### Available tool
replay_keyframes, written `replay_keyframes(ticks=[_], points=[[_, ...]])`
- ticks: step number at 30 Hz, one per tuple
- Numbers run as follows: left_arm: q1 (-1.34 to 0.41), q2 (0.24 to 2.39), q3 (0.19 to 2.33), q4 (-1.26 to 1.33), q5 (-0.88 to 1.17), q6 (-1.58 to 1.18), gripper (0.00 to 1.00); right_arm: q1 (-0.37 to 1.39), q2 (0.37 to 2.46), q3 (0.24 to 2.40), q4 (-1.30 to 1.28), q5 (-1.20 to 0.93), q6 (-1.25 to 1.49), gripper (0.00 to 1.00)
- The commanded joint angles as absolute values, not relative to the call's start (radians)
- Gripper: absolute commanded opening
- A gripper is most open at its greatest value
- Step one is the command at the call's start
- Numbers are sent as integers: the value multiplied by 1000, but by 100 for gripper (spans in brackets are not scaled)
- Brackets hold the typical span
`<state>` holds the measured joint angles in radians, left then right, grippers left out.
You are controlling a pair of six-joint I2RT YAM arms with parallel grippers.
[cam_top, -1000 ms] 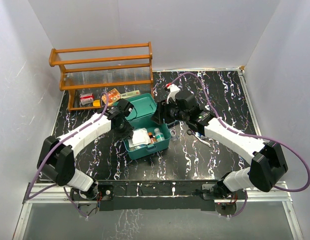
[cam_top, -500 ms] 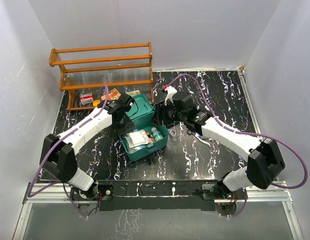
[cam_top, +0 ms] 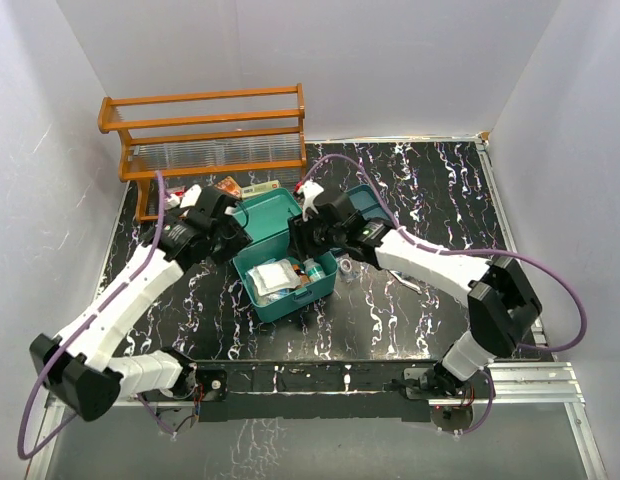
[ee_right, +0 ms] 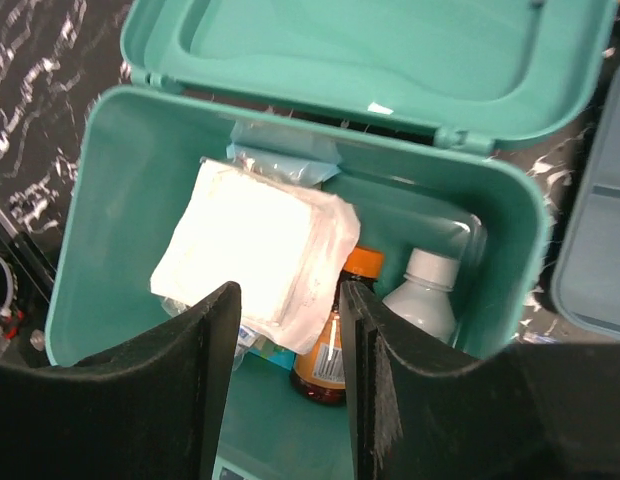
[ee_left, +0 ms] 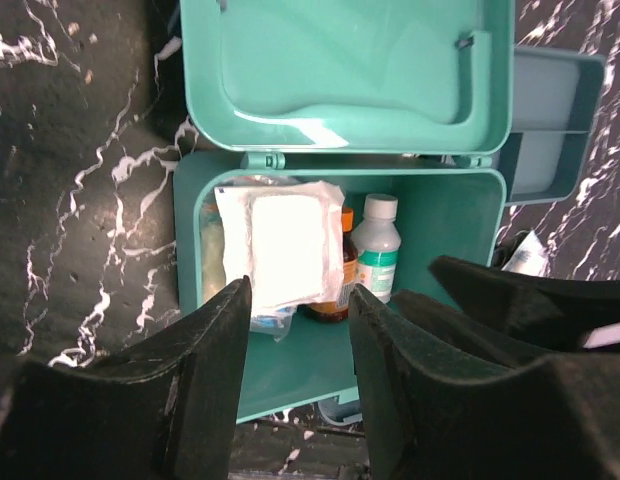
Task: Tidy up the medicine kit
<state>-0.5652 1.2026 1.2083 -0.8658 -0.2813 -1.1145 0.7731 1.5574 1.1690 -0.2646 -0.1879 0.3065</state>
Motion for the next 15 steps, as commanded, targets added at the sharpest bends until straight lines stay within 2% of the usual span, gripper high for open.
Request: replay_keyframes(ticks=[1, 6, 9, 15], points=[[-557, 1130, 1145, -856, -357, -1073, 43, 832, 1610, 1233, -298, -162, 236, 41], [-550, 1041, 985, -788, -268, -1014, 41, 880, 1693, 1277, -333, -203, 209, 38], [-549, 969, 853, -650, -148, -960, 40, 907, 1733, 1312, -359, -228, 197, 37], [-542, 920, 775, -555, -58, -895, 33, 944, 1818, 1339, -374, -202, 194, 37]])
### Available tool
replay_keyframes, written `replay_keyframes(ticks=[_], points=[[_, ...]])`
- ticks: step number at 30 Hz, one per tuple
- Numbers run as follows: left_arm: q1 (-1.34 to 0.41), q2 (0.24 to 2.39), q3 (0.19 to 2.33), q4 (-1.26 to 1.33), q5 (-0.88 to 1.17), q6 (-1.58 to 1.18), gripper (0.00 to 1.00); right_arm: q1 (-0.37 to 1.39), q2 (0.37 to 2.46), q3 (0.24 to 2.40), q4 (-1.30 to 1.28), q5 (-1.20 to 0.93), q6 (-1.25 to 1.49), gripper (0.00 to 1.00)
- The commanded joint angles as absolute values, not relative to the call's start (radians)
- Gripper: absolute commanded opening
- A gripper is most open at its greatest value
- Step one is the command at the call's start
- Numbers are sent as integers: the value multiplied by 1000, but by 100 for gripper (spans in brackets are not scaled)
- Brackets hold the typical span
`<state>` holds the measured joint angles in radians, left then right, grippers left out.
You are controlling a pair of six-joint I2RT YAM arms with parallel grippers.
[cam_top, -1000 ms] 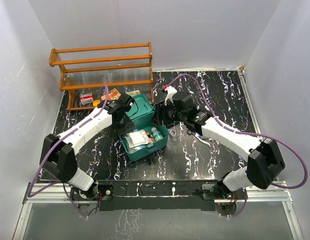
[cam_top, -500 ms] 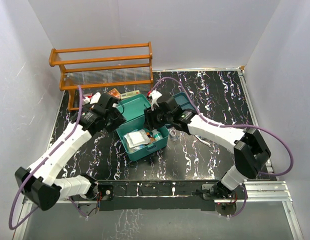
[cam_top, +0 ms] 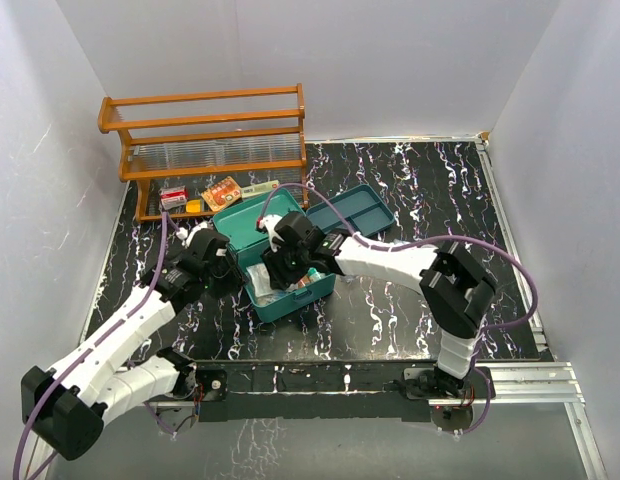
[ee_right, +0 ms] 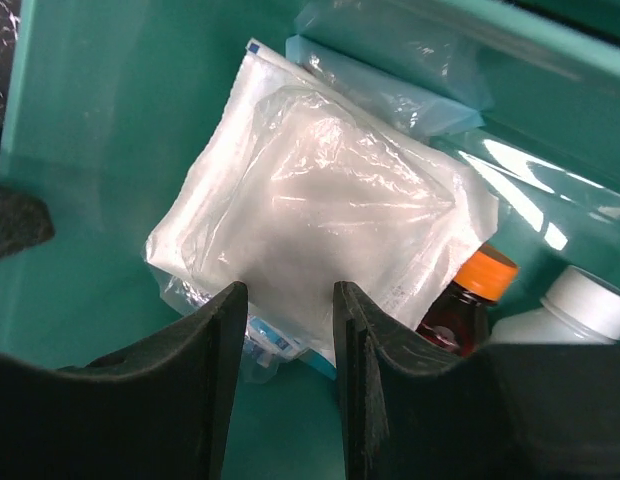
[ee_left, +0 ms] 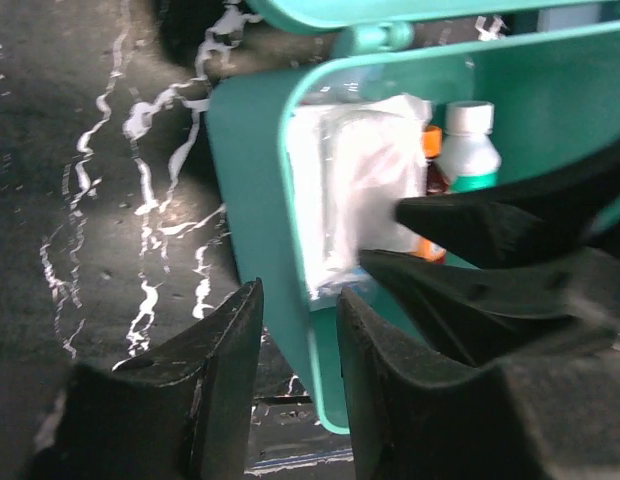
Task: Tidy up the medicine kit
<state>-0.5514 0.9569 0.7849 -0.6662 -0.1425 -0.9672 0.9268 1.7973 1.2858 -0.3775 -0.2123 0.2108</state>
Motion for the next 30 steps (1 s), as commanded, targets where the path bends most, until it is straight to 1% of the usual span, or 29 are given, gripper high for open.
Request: replay_keyframes(ticks=[1, 6, 9, 17, 22, 25, 30], points=[[-541, 926, 770, -548, -47, -886, 32, 947, 1826, 1343, -372, -197, 195, 37], [-536, 969, 772, -528, -10, -846, 21, 957, 1862, 1363, -365, -187, 190, 37], [-536, 975, 784, -535, -19, -837, 18, 957, 1851, 1384, -383, -164, 187, 36], [-534, 945, 798, -560, -86, -841, 16, 956, 1766, 1393, -363, -58, 196, 35], [-534, 958, 807, -564, -89, -832, 15, 957, 1776, 1411, -361, -46, 196, 35], [-533, 966, 812, -569, -90, -828, 15, 956, 1781, 1413, -352, -40, 196, 37], [-534, 971, 807, -558, -88, -826, 15, 955, 1841, 1444, -350, -91, 194, 39]])
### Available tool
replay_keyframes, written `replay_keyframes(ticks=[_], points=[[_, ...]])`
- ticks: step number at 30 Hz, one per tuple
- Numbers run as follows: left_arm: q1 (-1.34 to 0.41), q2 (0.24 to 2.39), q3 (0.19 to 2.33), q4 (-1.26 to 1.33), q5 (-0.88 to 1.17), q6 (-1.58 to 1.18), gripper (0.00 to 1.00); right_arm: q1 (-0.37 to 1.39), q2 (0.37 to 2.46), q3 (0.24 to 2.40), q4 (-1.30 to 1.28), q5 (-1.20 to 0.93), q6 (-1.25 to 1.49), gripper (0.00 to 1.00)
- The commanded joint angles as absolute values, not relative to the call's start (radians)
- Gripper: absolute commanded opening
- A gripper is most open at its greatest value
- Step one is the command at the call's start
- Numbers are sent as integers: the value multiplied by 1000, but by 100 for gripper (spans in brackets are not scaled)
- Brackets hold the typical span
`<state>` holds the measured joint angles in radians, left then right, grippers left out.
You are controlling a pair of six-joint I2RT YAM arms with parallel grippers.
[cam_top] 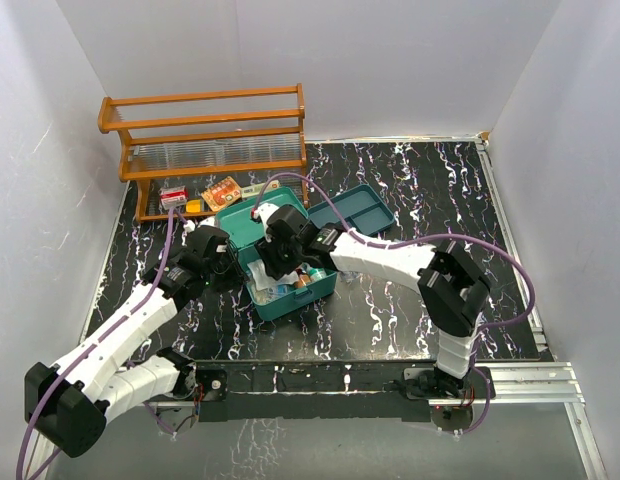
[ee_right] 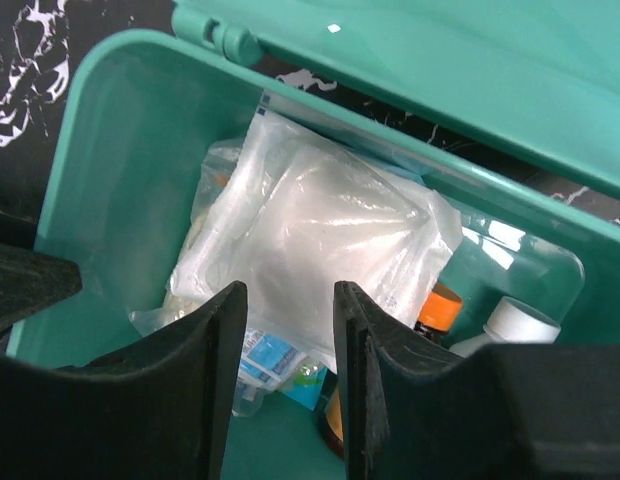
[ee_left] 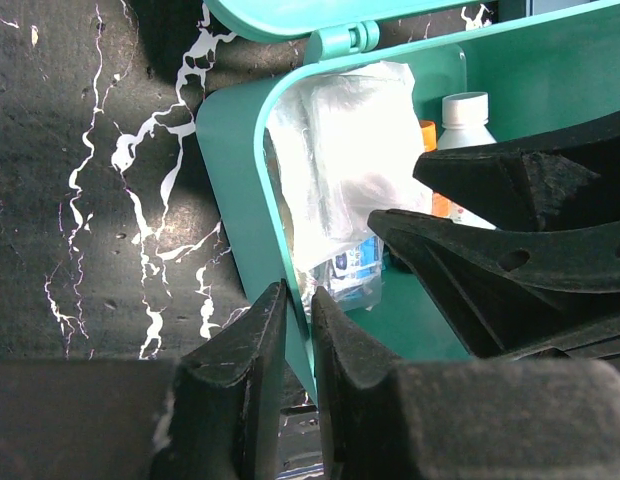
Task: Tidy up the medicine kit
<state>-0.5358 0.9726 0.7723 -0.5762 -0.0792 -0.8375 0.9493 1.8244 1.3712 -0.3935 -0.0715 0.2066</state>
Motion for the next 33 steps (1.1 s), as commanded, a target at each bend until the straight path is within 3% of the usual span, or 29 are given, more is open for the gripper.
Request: replay_keyframes(ticks=[1, 17, 25, 33], points=[[-533, 973, 807, -556, -86, -824, 15, 955, 1852, 1449, -352, -107, 194, 39], [-531, 994, 813, -536, -72, -805, 13, 957, 1920, 1424, -372, -316, 160, 42], [-531, 984, 831, -550, -92, -802, 12, 954, 1909, 1445, -383, -293, 187, 41], [-530, 908, 887, -548, -190, -784, 25, 879, 1755, 1453, -360, -226, 281, 44]])
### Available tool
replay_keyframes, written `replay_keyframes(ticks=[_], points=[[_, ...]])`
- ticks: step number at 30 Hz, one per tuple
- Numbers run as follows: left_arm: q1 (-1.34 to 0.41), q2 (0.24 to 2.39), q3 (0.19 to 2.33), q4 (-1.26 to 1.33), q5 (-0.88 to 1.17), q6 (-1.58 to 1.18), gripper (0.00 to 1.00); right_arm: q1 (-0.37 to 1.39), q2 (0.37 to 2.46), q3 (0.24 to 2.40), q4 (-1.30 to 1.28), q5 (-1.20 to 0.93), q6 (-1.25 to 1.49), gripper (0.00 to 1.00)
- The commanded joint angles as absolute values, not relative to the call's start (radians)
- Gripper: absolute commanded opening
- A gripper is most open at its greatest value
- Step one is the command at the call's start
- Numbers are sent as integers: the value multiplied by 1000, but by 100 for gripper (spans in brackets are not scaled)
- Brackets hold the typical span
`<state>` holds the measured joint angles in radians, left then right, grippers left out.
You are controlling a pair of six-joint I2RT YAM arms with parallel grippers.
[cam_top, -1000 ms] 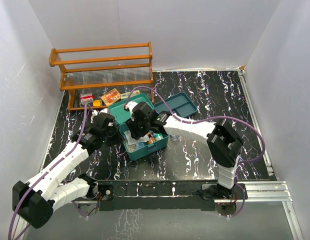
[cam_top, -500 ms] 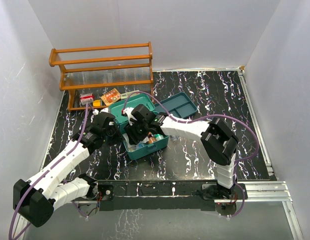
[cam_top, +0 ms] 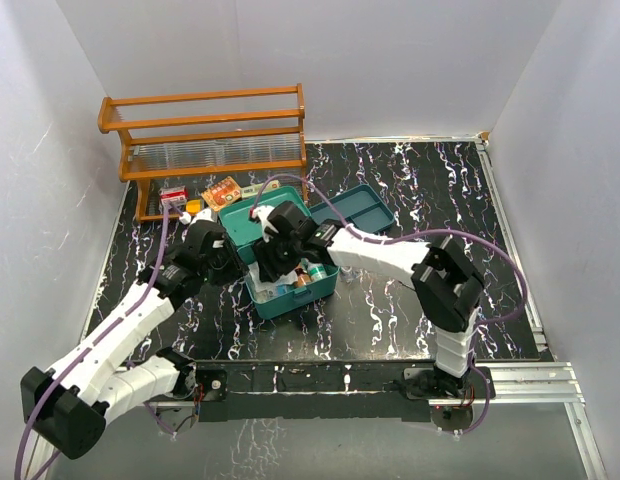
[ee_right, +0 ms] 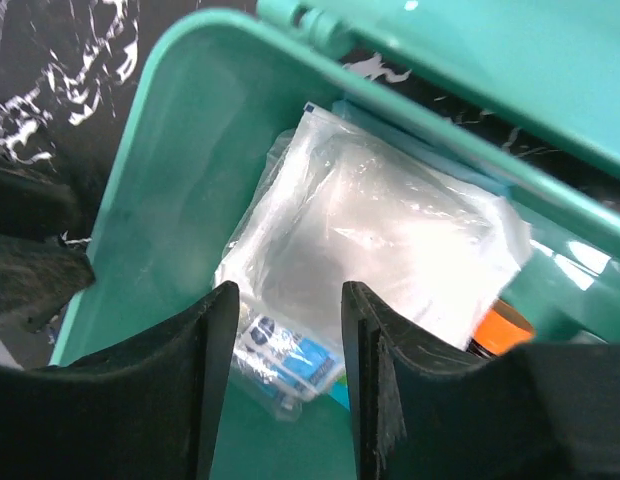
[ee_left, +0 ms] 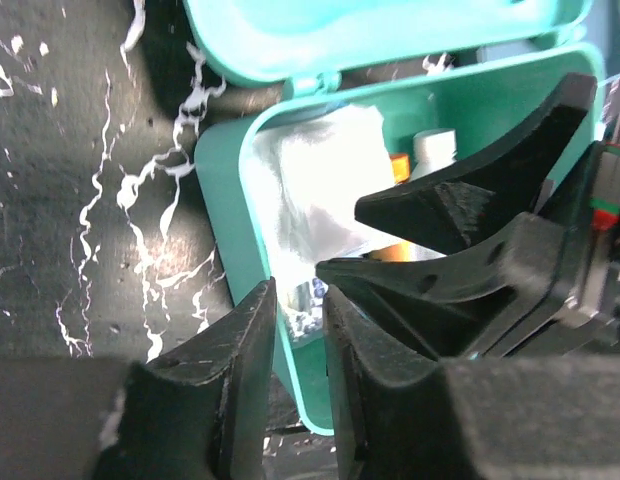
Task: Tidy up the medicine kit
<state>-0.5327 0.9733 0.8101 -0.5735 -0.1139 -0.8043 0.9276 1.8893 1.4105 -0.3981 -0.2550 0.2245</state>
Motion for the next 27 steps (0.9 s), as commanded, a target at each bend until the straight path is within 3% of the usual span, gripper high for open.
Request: replay_keyframes(ticks=[1, 7, 16, 27], points=[[-529, 900, 899, -549, -212, -779, 27, 868, 1732, 1452, -359, -226, 292, 44], [-528, 913, 1000, -550, -315, -697, 36, 782, 1576, 1402, -324, -176, 364, 45], [-527, 1033, 1109, -473, -405, -595, 46, 585, 1347, 1254, -419, 282, 459, 48], [-440, 1190, 1146, -349, -264, -609, 50, 357, 1342, 1147, -573, 335, 470, 52]])
